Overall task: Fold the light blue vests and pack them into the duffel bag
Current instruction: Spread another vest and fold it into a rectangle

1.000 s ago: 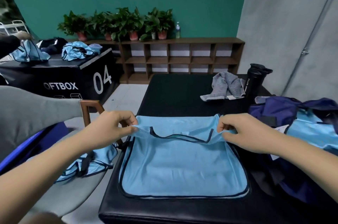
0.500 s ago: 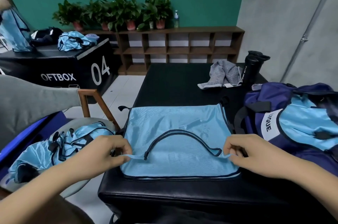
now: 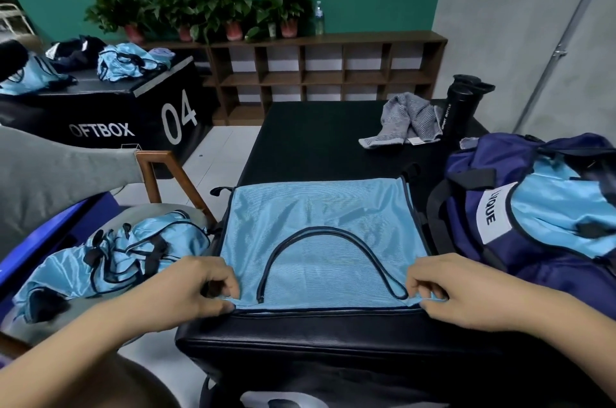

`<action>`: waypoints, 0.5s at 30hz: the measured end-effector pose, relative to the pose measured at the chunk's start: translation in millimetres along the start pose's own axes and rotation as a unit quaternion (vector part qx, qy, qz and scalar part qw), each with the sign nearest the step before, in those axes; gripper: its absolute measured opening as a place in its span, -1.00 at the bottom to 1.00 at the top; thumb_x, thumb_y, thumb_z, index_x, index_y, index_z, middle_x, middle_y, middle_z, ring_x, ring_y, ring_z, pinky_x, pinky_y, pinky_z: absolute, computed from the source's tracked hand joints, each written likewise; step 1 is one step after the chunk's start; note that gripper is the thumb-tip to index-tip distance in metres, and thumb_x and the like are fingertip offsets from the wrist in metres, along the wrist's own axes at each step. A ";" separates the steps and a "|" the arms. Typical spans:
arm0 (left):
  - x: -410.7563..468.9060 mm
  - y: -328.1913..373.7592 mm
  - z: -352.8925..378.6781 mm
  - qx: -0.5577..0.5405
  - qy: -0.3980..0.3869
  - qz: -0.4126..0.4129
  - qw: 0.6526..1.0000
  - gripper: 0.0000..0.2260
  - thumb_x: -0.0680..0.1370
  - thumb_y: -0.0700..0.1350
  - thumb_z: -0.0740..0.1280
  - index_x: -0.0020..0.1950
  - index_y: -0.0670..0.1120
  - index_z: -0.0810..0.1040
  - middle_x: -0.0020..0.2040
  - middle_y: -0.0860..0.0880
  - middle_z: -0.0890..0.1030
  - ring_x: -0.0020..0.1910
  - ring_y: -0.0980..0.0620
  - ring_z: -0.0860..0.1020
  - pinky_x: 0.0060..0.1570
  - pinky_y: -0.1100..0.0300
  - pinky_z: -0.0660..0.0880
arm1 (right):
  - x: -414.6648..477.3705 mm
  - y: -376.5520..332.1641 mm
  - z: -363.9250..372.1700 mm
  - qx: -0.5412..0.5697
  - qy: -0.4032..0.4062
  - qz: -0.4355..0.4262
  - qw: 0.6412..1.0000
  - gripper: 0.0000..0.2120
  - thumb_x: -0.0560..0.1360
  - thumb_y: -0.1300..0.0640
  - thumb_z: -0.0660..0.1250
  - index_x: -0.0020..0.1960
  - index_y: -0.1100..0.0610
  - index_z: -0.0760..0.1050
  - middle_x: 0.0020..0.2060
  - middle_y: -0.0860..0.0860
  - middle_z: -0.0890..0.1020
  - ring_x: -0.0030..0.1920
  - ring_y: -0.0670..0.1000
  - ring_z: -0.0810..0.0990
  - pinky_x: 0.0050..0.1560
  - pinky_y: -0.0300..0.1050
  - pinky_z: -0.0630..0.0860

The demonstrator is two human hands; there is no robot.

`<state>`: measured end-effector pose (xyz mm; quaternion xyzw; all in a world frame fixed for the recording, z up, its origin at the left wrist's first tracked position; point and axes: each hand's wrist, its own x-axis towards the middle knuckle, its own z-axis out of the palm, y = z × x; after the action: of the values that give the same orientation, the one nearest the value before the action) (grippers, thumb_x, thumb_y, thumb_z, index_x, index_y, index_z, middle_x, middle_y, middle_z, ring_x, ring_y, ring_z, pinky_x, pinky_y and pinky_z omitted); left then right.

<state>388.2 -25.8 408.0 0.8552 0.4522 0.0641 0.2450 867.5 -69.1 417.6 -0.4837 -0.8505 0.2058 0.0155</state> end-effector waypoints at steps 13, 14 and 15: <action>41.1 -26.4 -8.5 0.048 0.189 -0.232 0.953 -0.79 0.49 0.06 0.55 -0.08 0.05 0.55 -0.23 0.09 0.64 -0.23 0.13 0.59 -0.21 0.11 0.53 | 21.5 44.6 3.1 -0.221 0.155 -0.012 0.963 -0.42 0.26 0.38 0.40 0.12 -0.17 0.52 0.10 -0.24 0.45 0.04 -0.02 0.47 -0.01 -0.07 0.45; 44.0 -28.2 -7.8 0.060 0.181 -0.236 0.953 -0.78 0.49 0.07 0.55 -0.07 0.04 0.54 -0.23 0.08 0.64 -0.21 0.12 0.59 -0.18 0.09 0.55 | 22.6 46.5 4.1 -0.232 0.155 -0.011 0.960 -0.41 0.25 0.37 0.41 0.13 -0.17 0.52 0.11 -0.22 0.46 0.04 -0.01 0.48 -0.02 -0.08 0.42; 46.7 -29.7 -6.6 0.069 0.174 -0.239 0.953 -0.78 0.49 0.07 0.54 -0.06 0.04 0.54 -0.22 0.08 0.64 -0.21 0.11 0.59 -0.17 0.09 0.57 | 22.9 48.0 4.5 -0.237 0.153 -0.010 0.959 -0.41 0.25 0.36 0.43 0.14 -0.17 0.53 0.11 -0.21 0.46 0.05 -0.01 0.48 -0.01 -0.10 0.39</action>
<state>391.2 28.2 394.4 0.7125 0.6823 0.1199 0.1114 893.4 -30.2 391.9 -0.4908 -0.8671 -0.0788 0.0324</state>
